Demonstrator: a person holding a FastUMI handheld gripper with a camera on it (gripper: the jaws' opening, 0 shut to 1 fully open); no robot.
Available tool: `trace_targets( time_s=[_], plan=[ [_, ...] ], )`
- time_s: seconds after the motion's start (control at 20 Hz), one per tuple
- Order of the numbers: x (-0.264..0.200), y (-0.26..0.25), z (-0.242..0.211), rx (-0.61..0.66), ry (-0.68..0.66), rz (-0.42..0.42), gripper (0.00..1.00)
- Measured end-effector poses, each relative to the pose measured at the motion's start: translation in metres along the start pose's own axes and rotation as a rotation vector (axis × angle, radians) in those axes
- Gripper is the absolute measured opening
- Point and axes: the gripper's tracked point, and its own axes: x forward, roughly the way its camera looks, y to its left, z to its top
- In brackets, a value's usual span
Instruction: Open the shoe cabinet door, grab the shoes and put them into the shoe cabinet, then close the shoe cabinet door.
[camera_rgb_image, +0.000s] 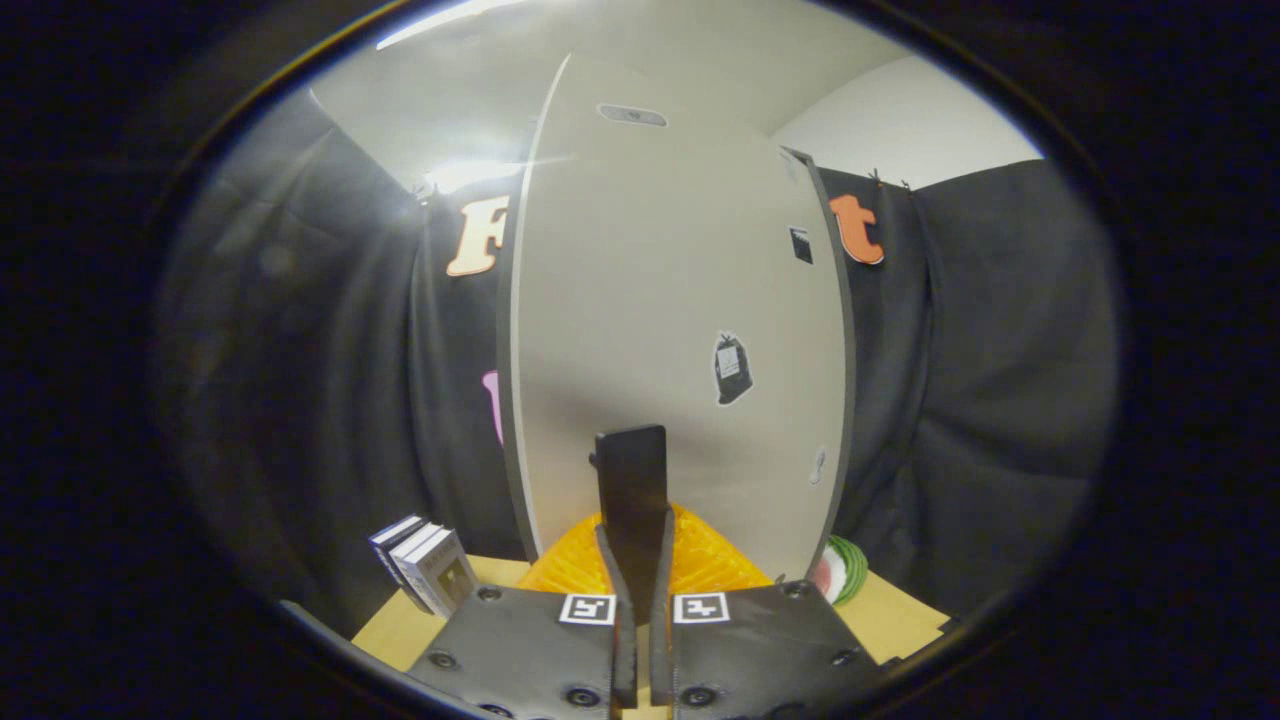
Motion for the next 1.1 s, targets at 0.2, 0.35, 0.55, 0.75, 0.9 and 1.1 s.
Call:
trace_targets(
  time_s=[0.2,0.35,0.55,0.75,0.9,1.1],
  plan=[
    [-0.011,-0.015,0.000,-0.015,-0.001,-0.029,0.07],
    [-0.023,-0.028,0.001,-0.027,-0.003,-0.050,0.07],
    [-0.042,-0.052,0.002,-0.034,0.001,-0.053,0.06],
    [-0.062,-0.084,0.004,-0.056,0.003,-0.069,0.06],
    [-0.076,-0.114,0.003,-0.043,0.013,-0.086,0.05],
    [-0.086,-0.164,0.004,-0.006,0.024,-0.082,0.03]
  ],
)
